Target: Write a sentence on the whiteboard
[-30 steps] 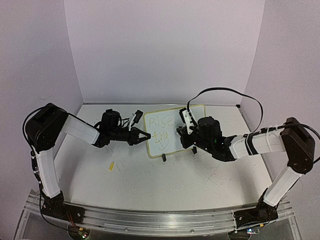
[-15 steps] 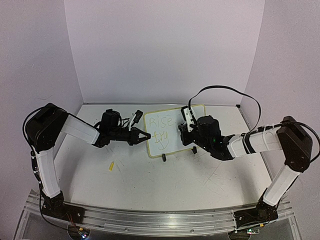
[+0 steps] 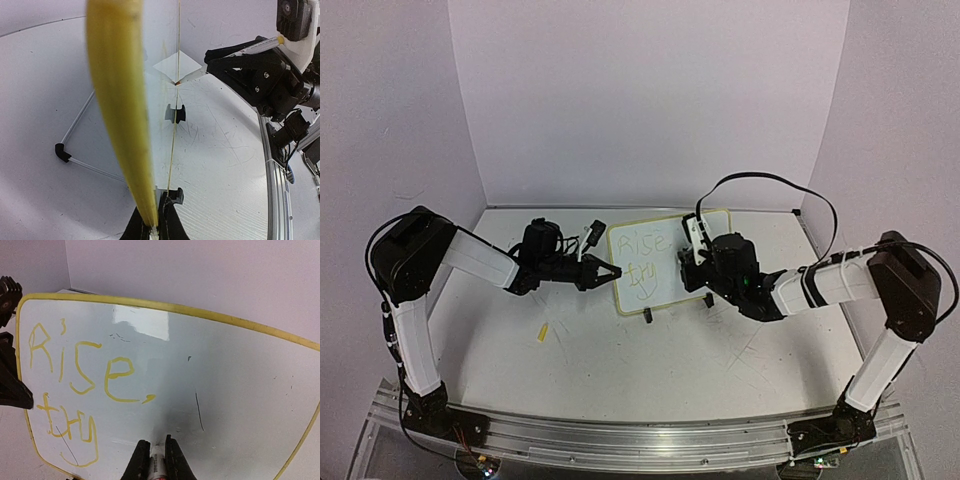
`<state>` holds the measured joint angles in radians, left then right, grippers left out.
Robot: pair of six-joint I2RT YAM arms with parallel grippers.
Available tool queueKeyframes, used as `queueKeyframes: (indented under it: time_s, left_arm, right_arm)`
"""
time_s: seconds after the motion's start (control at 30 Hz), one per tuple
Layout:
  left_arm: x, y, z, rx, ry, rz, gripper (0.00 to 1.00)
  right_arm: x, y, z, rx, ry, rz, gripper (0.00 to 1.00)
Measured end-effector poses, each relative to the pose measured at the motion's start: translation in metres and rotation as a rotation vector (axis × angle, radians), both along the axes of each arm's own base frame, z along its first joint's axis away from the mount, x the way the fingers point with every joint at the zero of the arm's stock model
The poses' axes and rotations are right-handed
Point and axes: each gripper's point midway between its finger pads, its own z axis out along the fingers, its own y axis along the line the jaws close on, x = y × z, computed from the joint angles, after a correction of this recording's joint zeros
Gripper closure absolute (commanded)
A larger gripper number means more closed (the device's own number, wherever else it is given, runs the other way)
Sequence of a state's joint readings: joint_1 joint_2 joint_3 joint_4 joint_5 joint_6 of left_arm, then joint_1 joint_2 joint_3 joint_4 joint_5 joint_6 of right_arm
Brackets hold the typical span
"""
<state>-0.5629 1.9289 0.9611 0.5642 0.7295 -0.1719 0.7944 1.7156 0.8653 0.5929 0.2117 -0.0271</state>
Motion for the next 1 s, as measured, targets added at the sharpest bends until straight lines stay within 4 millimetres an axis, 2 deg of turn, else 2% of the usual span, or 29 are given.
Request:
queueKeyframes:
  time_s: [0.53,1.0]
  left_arm:
    - [0.001,0.000,-0.001,0.004,0.004,0.006,1.00]
    - [0.001,0.000,-0.001,0.004,0.005,0.005,1.00]
  right_arm:
    - [0.007,0.013,0.012,0.021,-0.028,0.017,1.00]
    - [0.000,0.027,0.007,0.040,-0.005,0.074,1.00]
